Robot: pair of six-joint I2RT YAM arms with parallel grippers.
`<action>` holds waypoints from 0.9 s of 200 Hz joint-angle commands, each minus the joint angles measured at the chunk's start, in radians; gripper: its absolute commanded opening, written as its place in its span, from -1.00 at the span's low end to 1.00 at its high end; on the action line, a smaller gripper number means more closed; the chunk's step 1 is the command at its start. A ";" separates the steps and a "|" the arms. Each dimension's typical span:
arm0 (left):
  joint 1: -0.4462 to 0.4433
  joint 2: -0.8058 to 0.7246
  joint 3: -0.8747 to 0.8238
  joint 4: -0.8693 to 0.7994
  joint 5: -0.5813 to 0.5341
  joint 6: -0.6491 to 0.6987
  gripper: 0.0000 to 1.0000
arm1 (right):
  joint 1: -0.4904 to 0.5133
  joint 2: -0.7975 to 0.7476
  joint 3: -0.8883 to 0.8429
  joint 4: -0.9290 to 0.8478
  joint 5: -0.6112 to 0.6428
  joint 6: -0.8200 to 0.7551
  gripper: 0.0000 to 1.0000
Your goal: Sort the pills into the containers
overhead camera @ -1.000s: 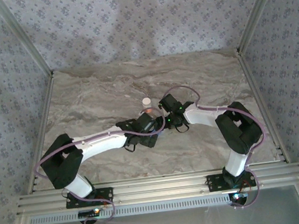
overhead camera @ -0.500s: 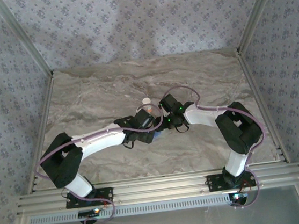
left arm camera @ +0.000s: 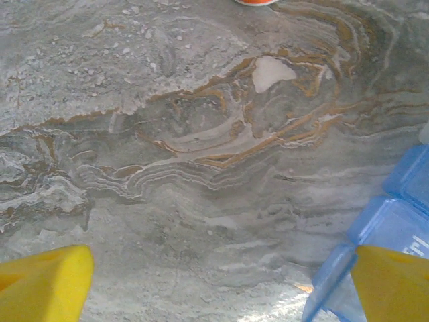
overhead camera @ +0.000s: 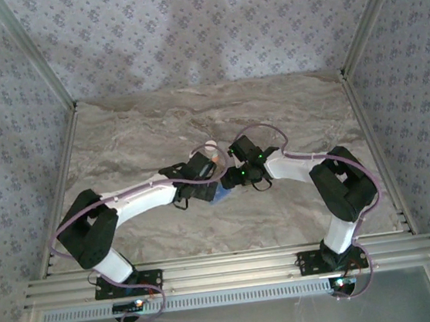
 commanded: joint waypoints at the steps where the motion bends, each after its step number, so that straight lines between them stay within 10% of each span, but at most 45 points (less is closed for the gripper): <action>1: 0.022 0.016 -0.006 0.013 0.000 0.011 0.96 | 0.005 0.020 -0.023 -0.031 0.009 0.012 0.46; 180: 0.072 0.063 0.040 0.069 0.027 0.040 0.96 | 0.003 -0.022 -0.019 -0.017 -0.009 0.077 0.45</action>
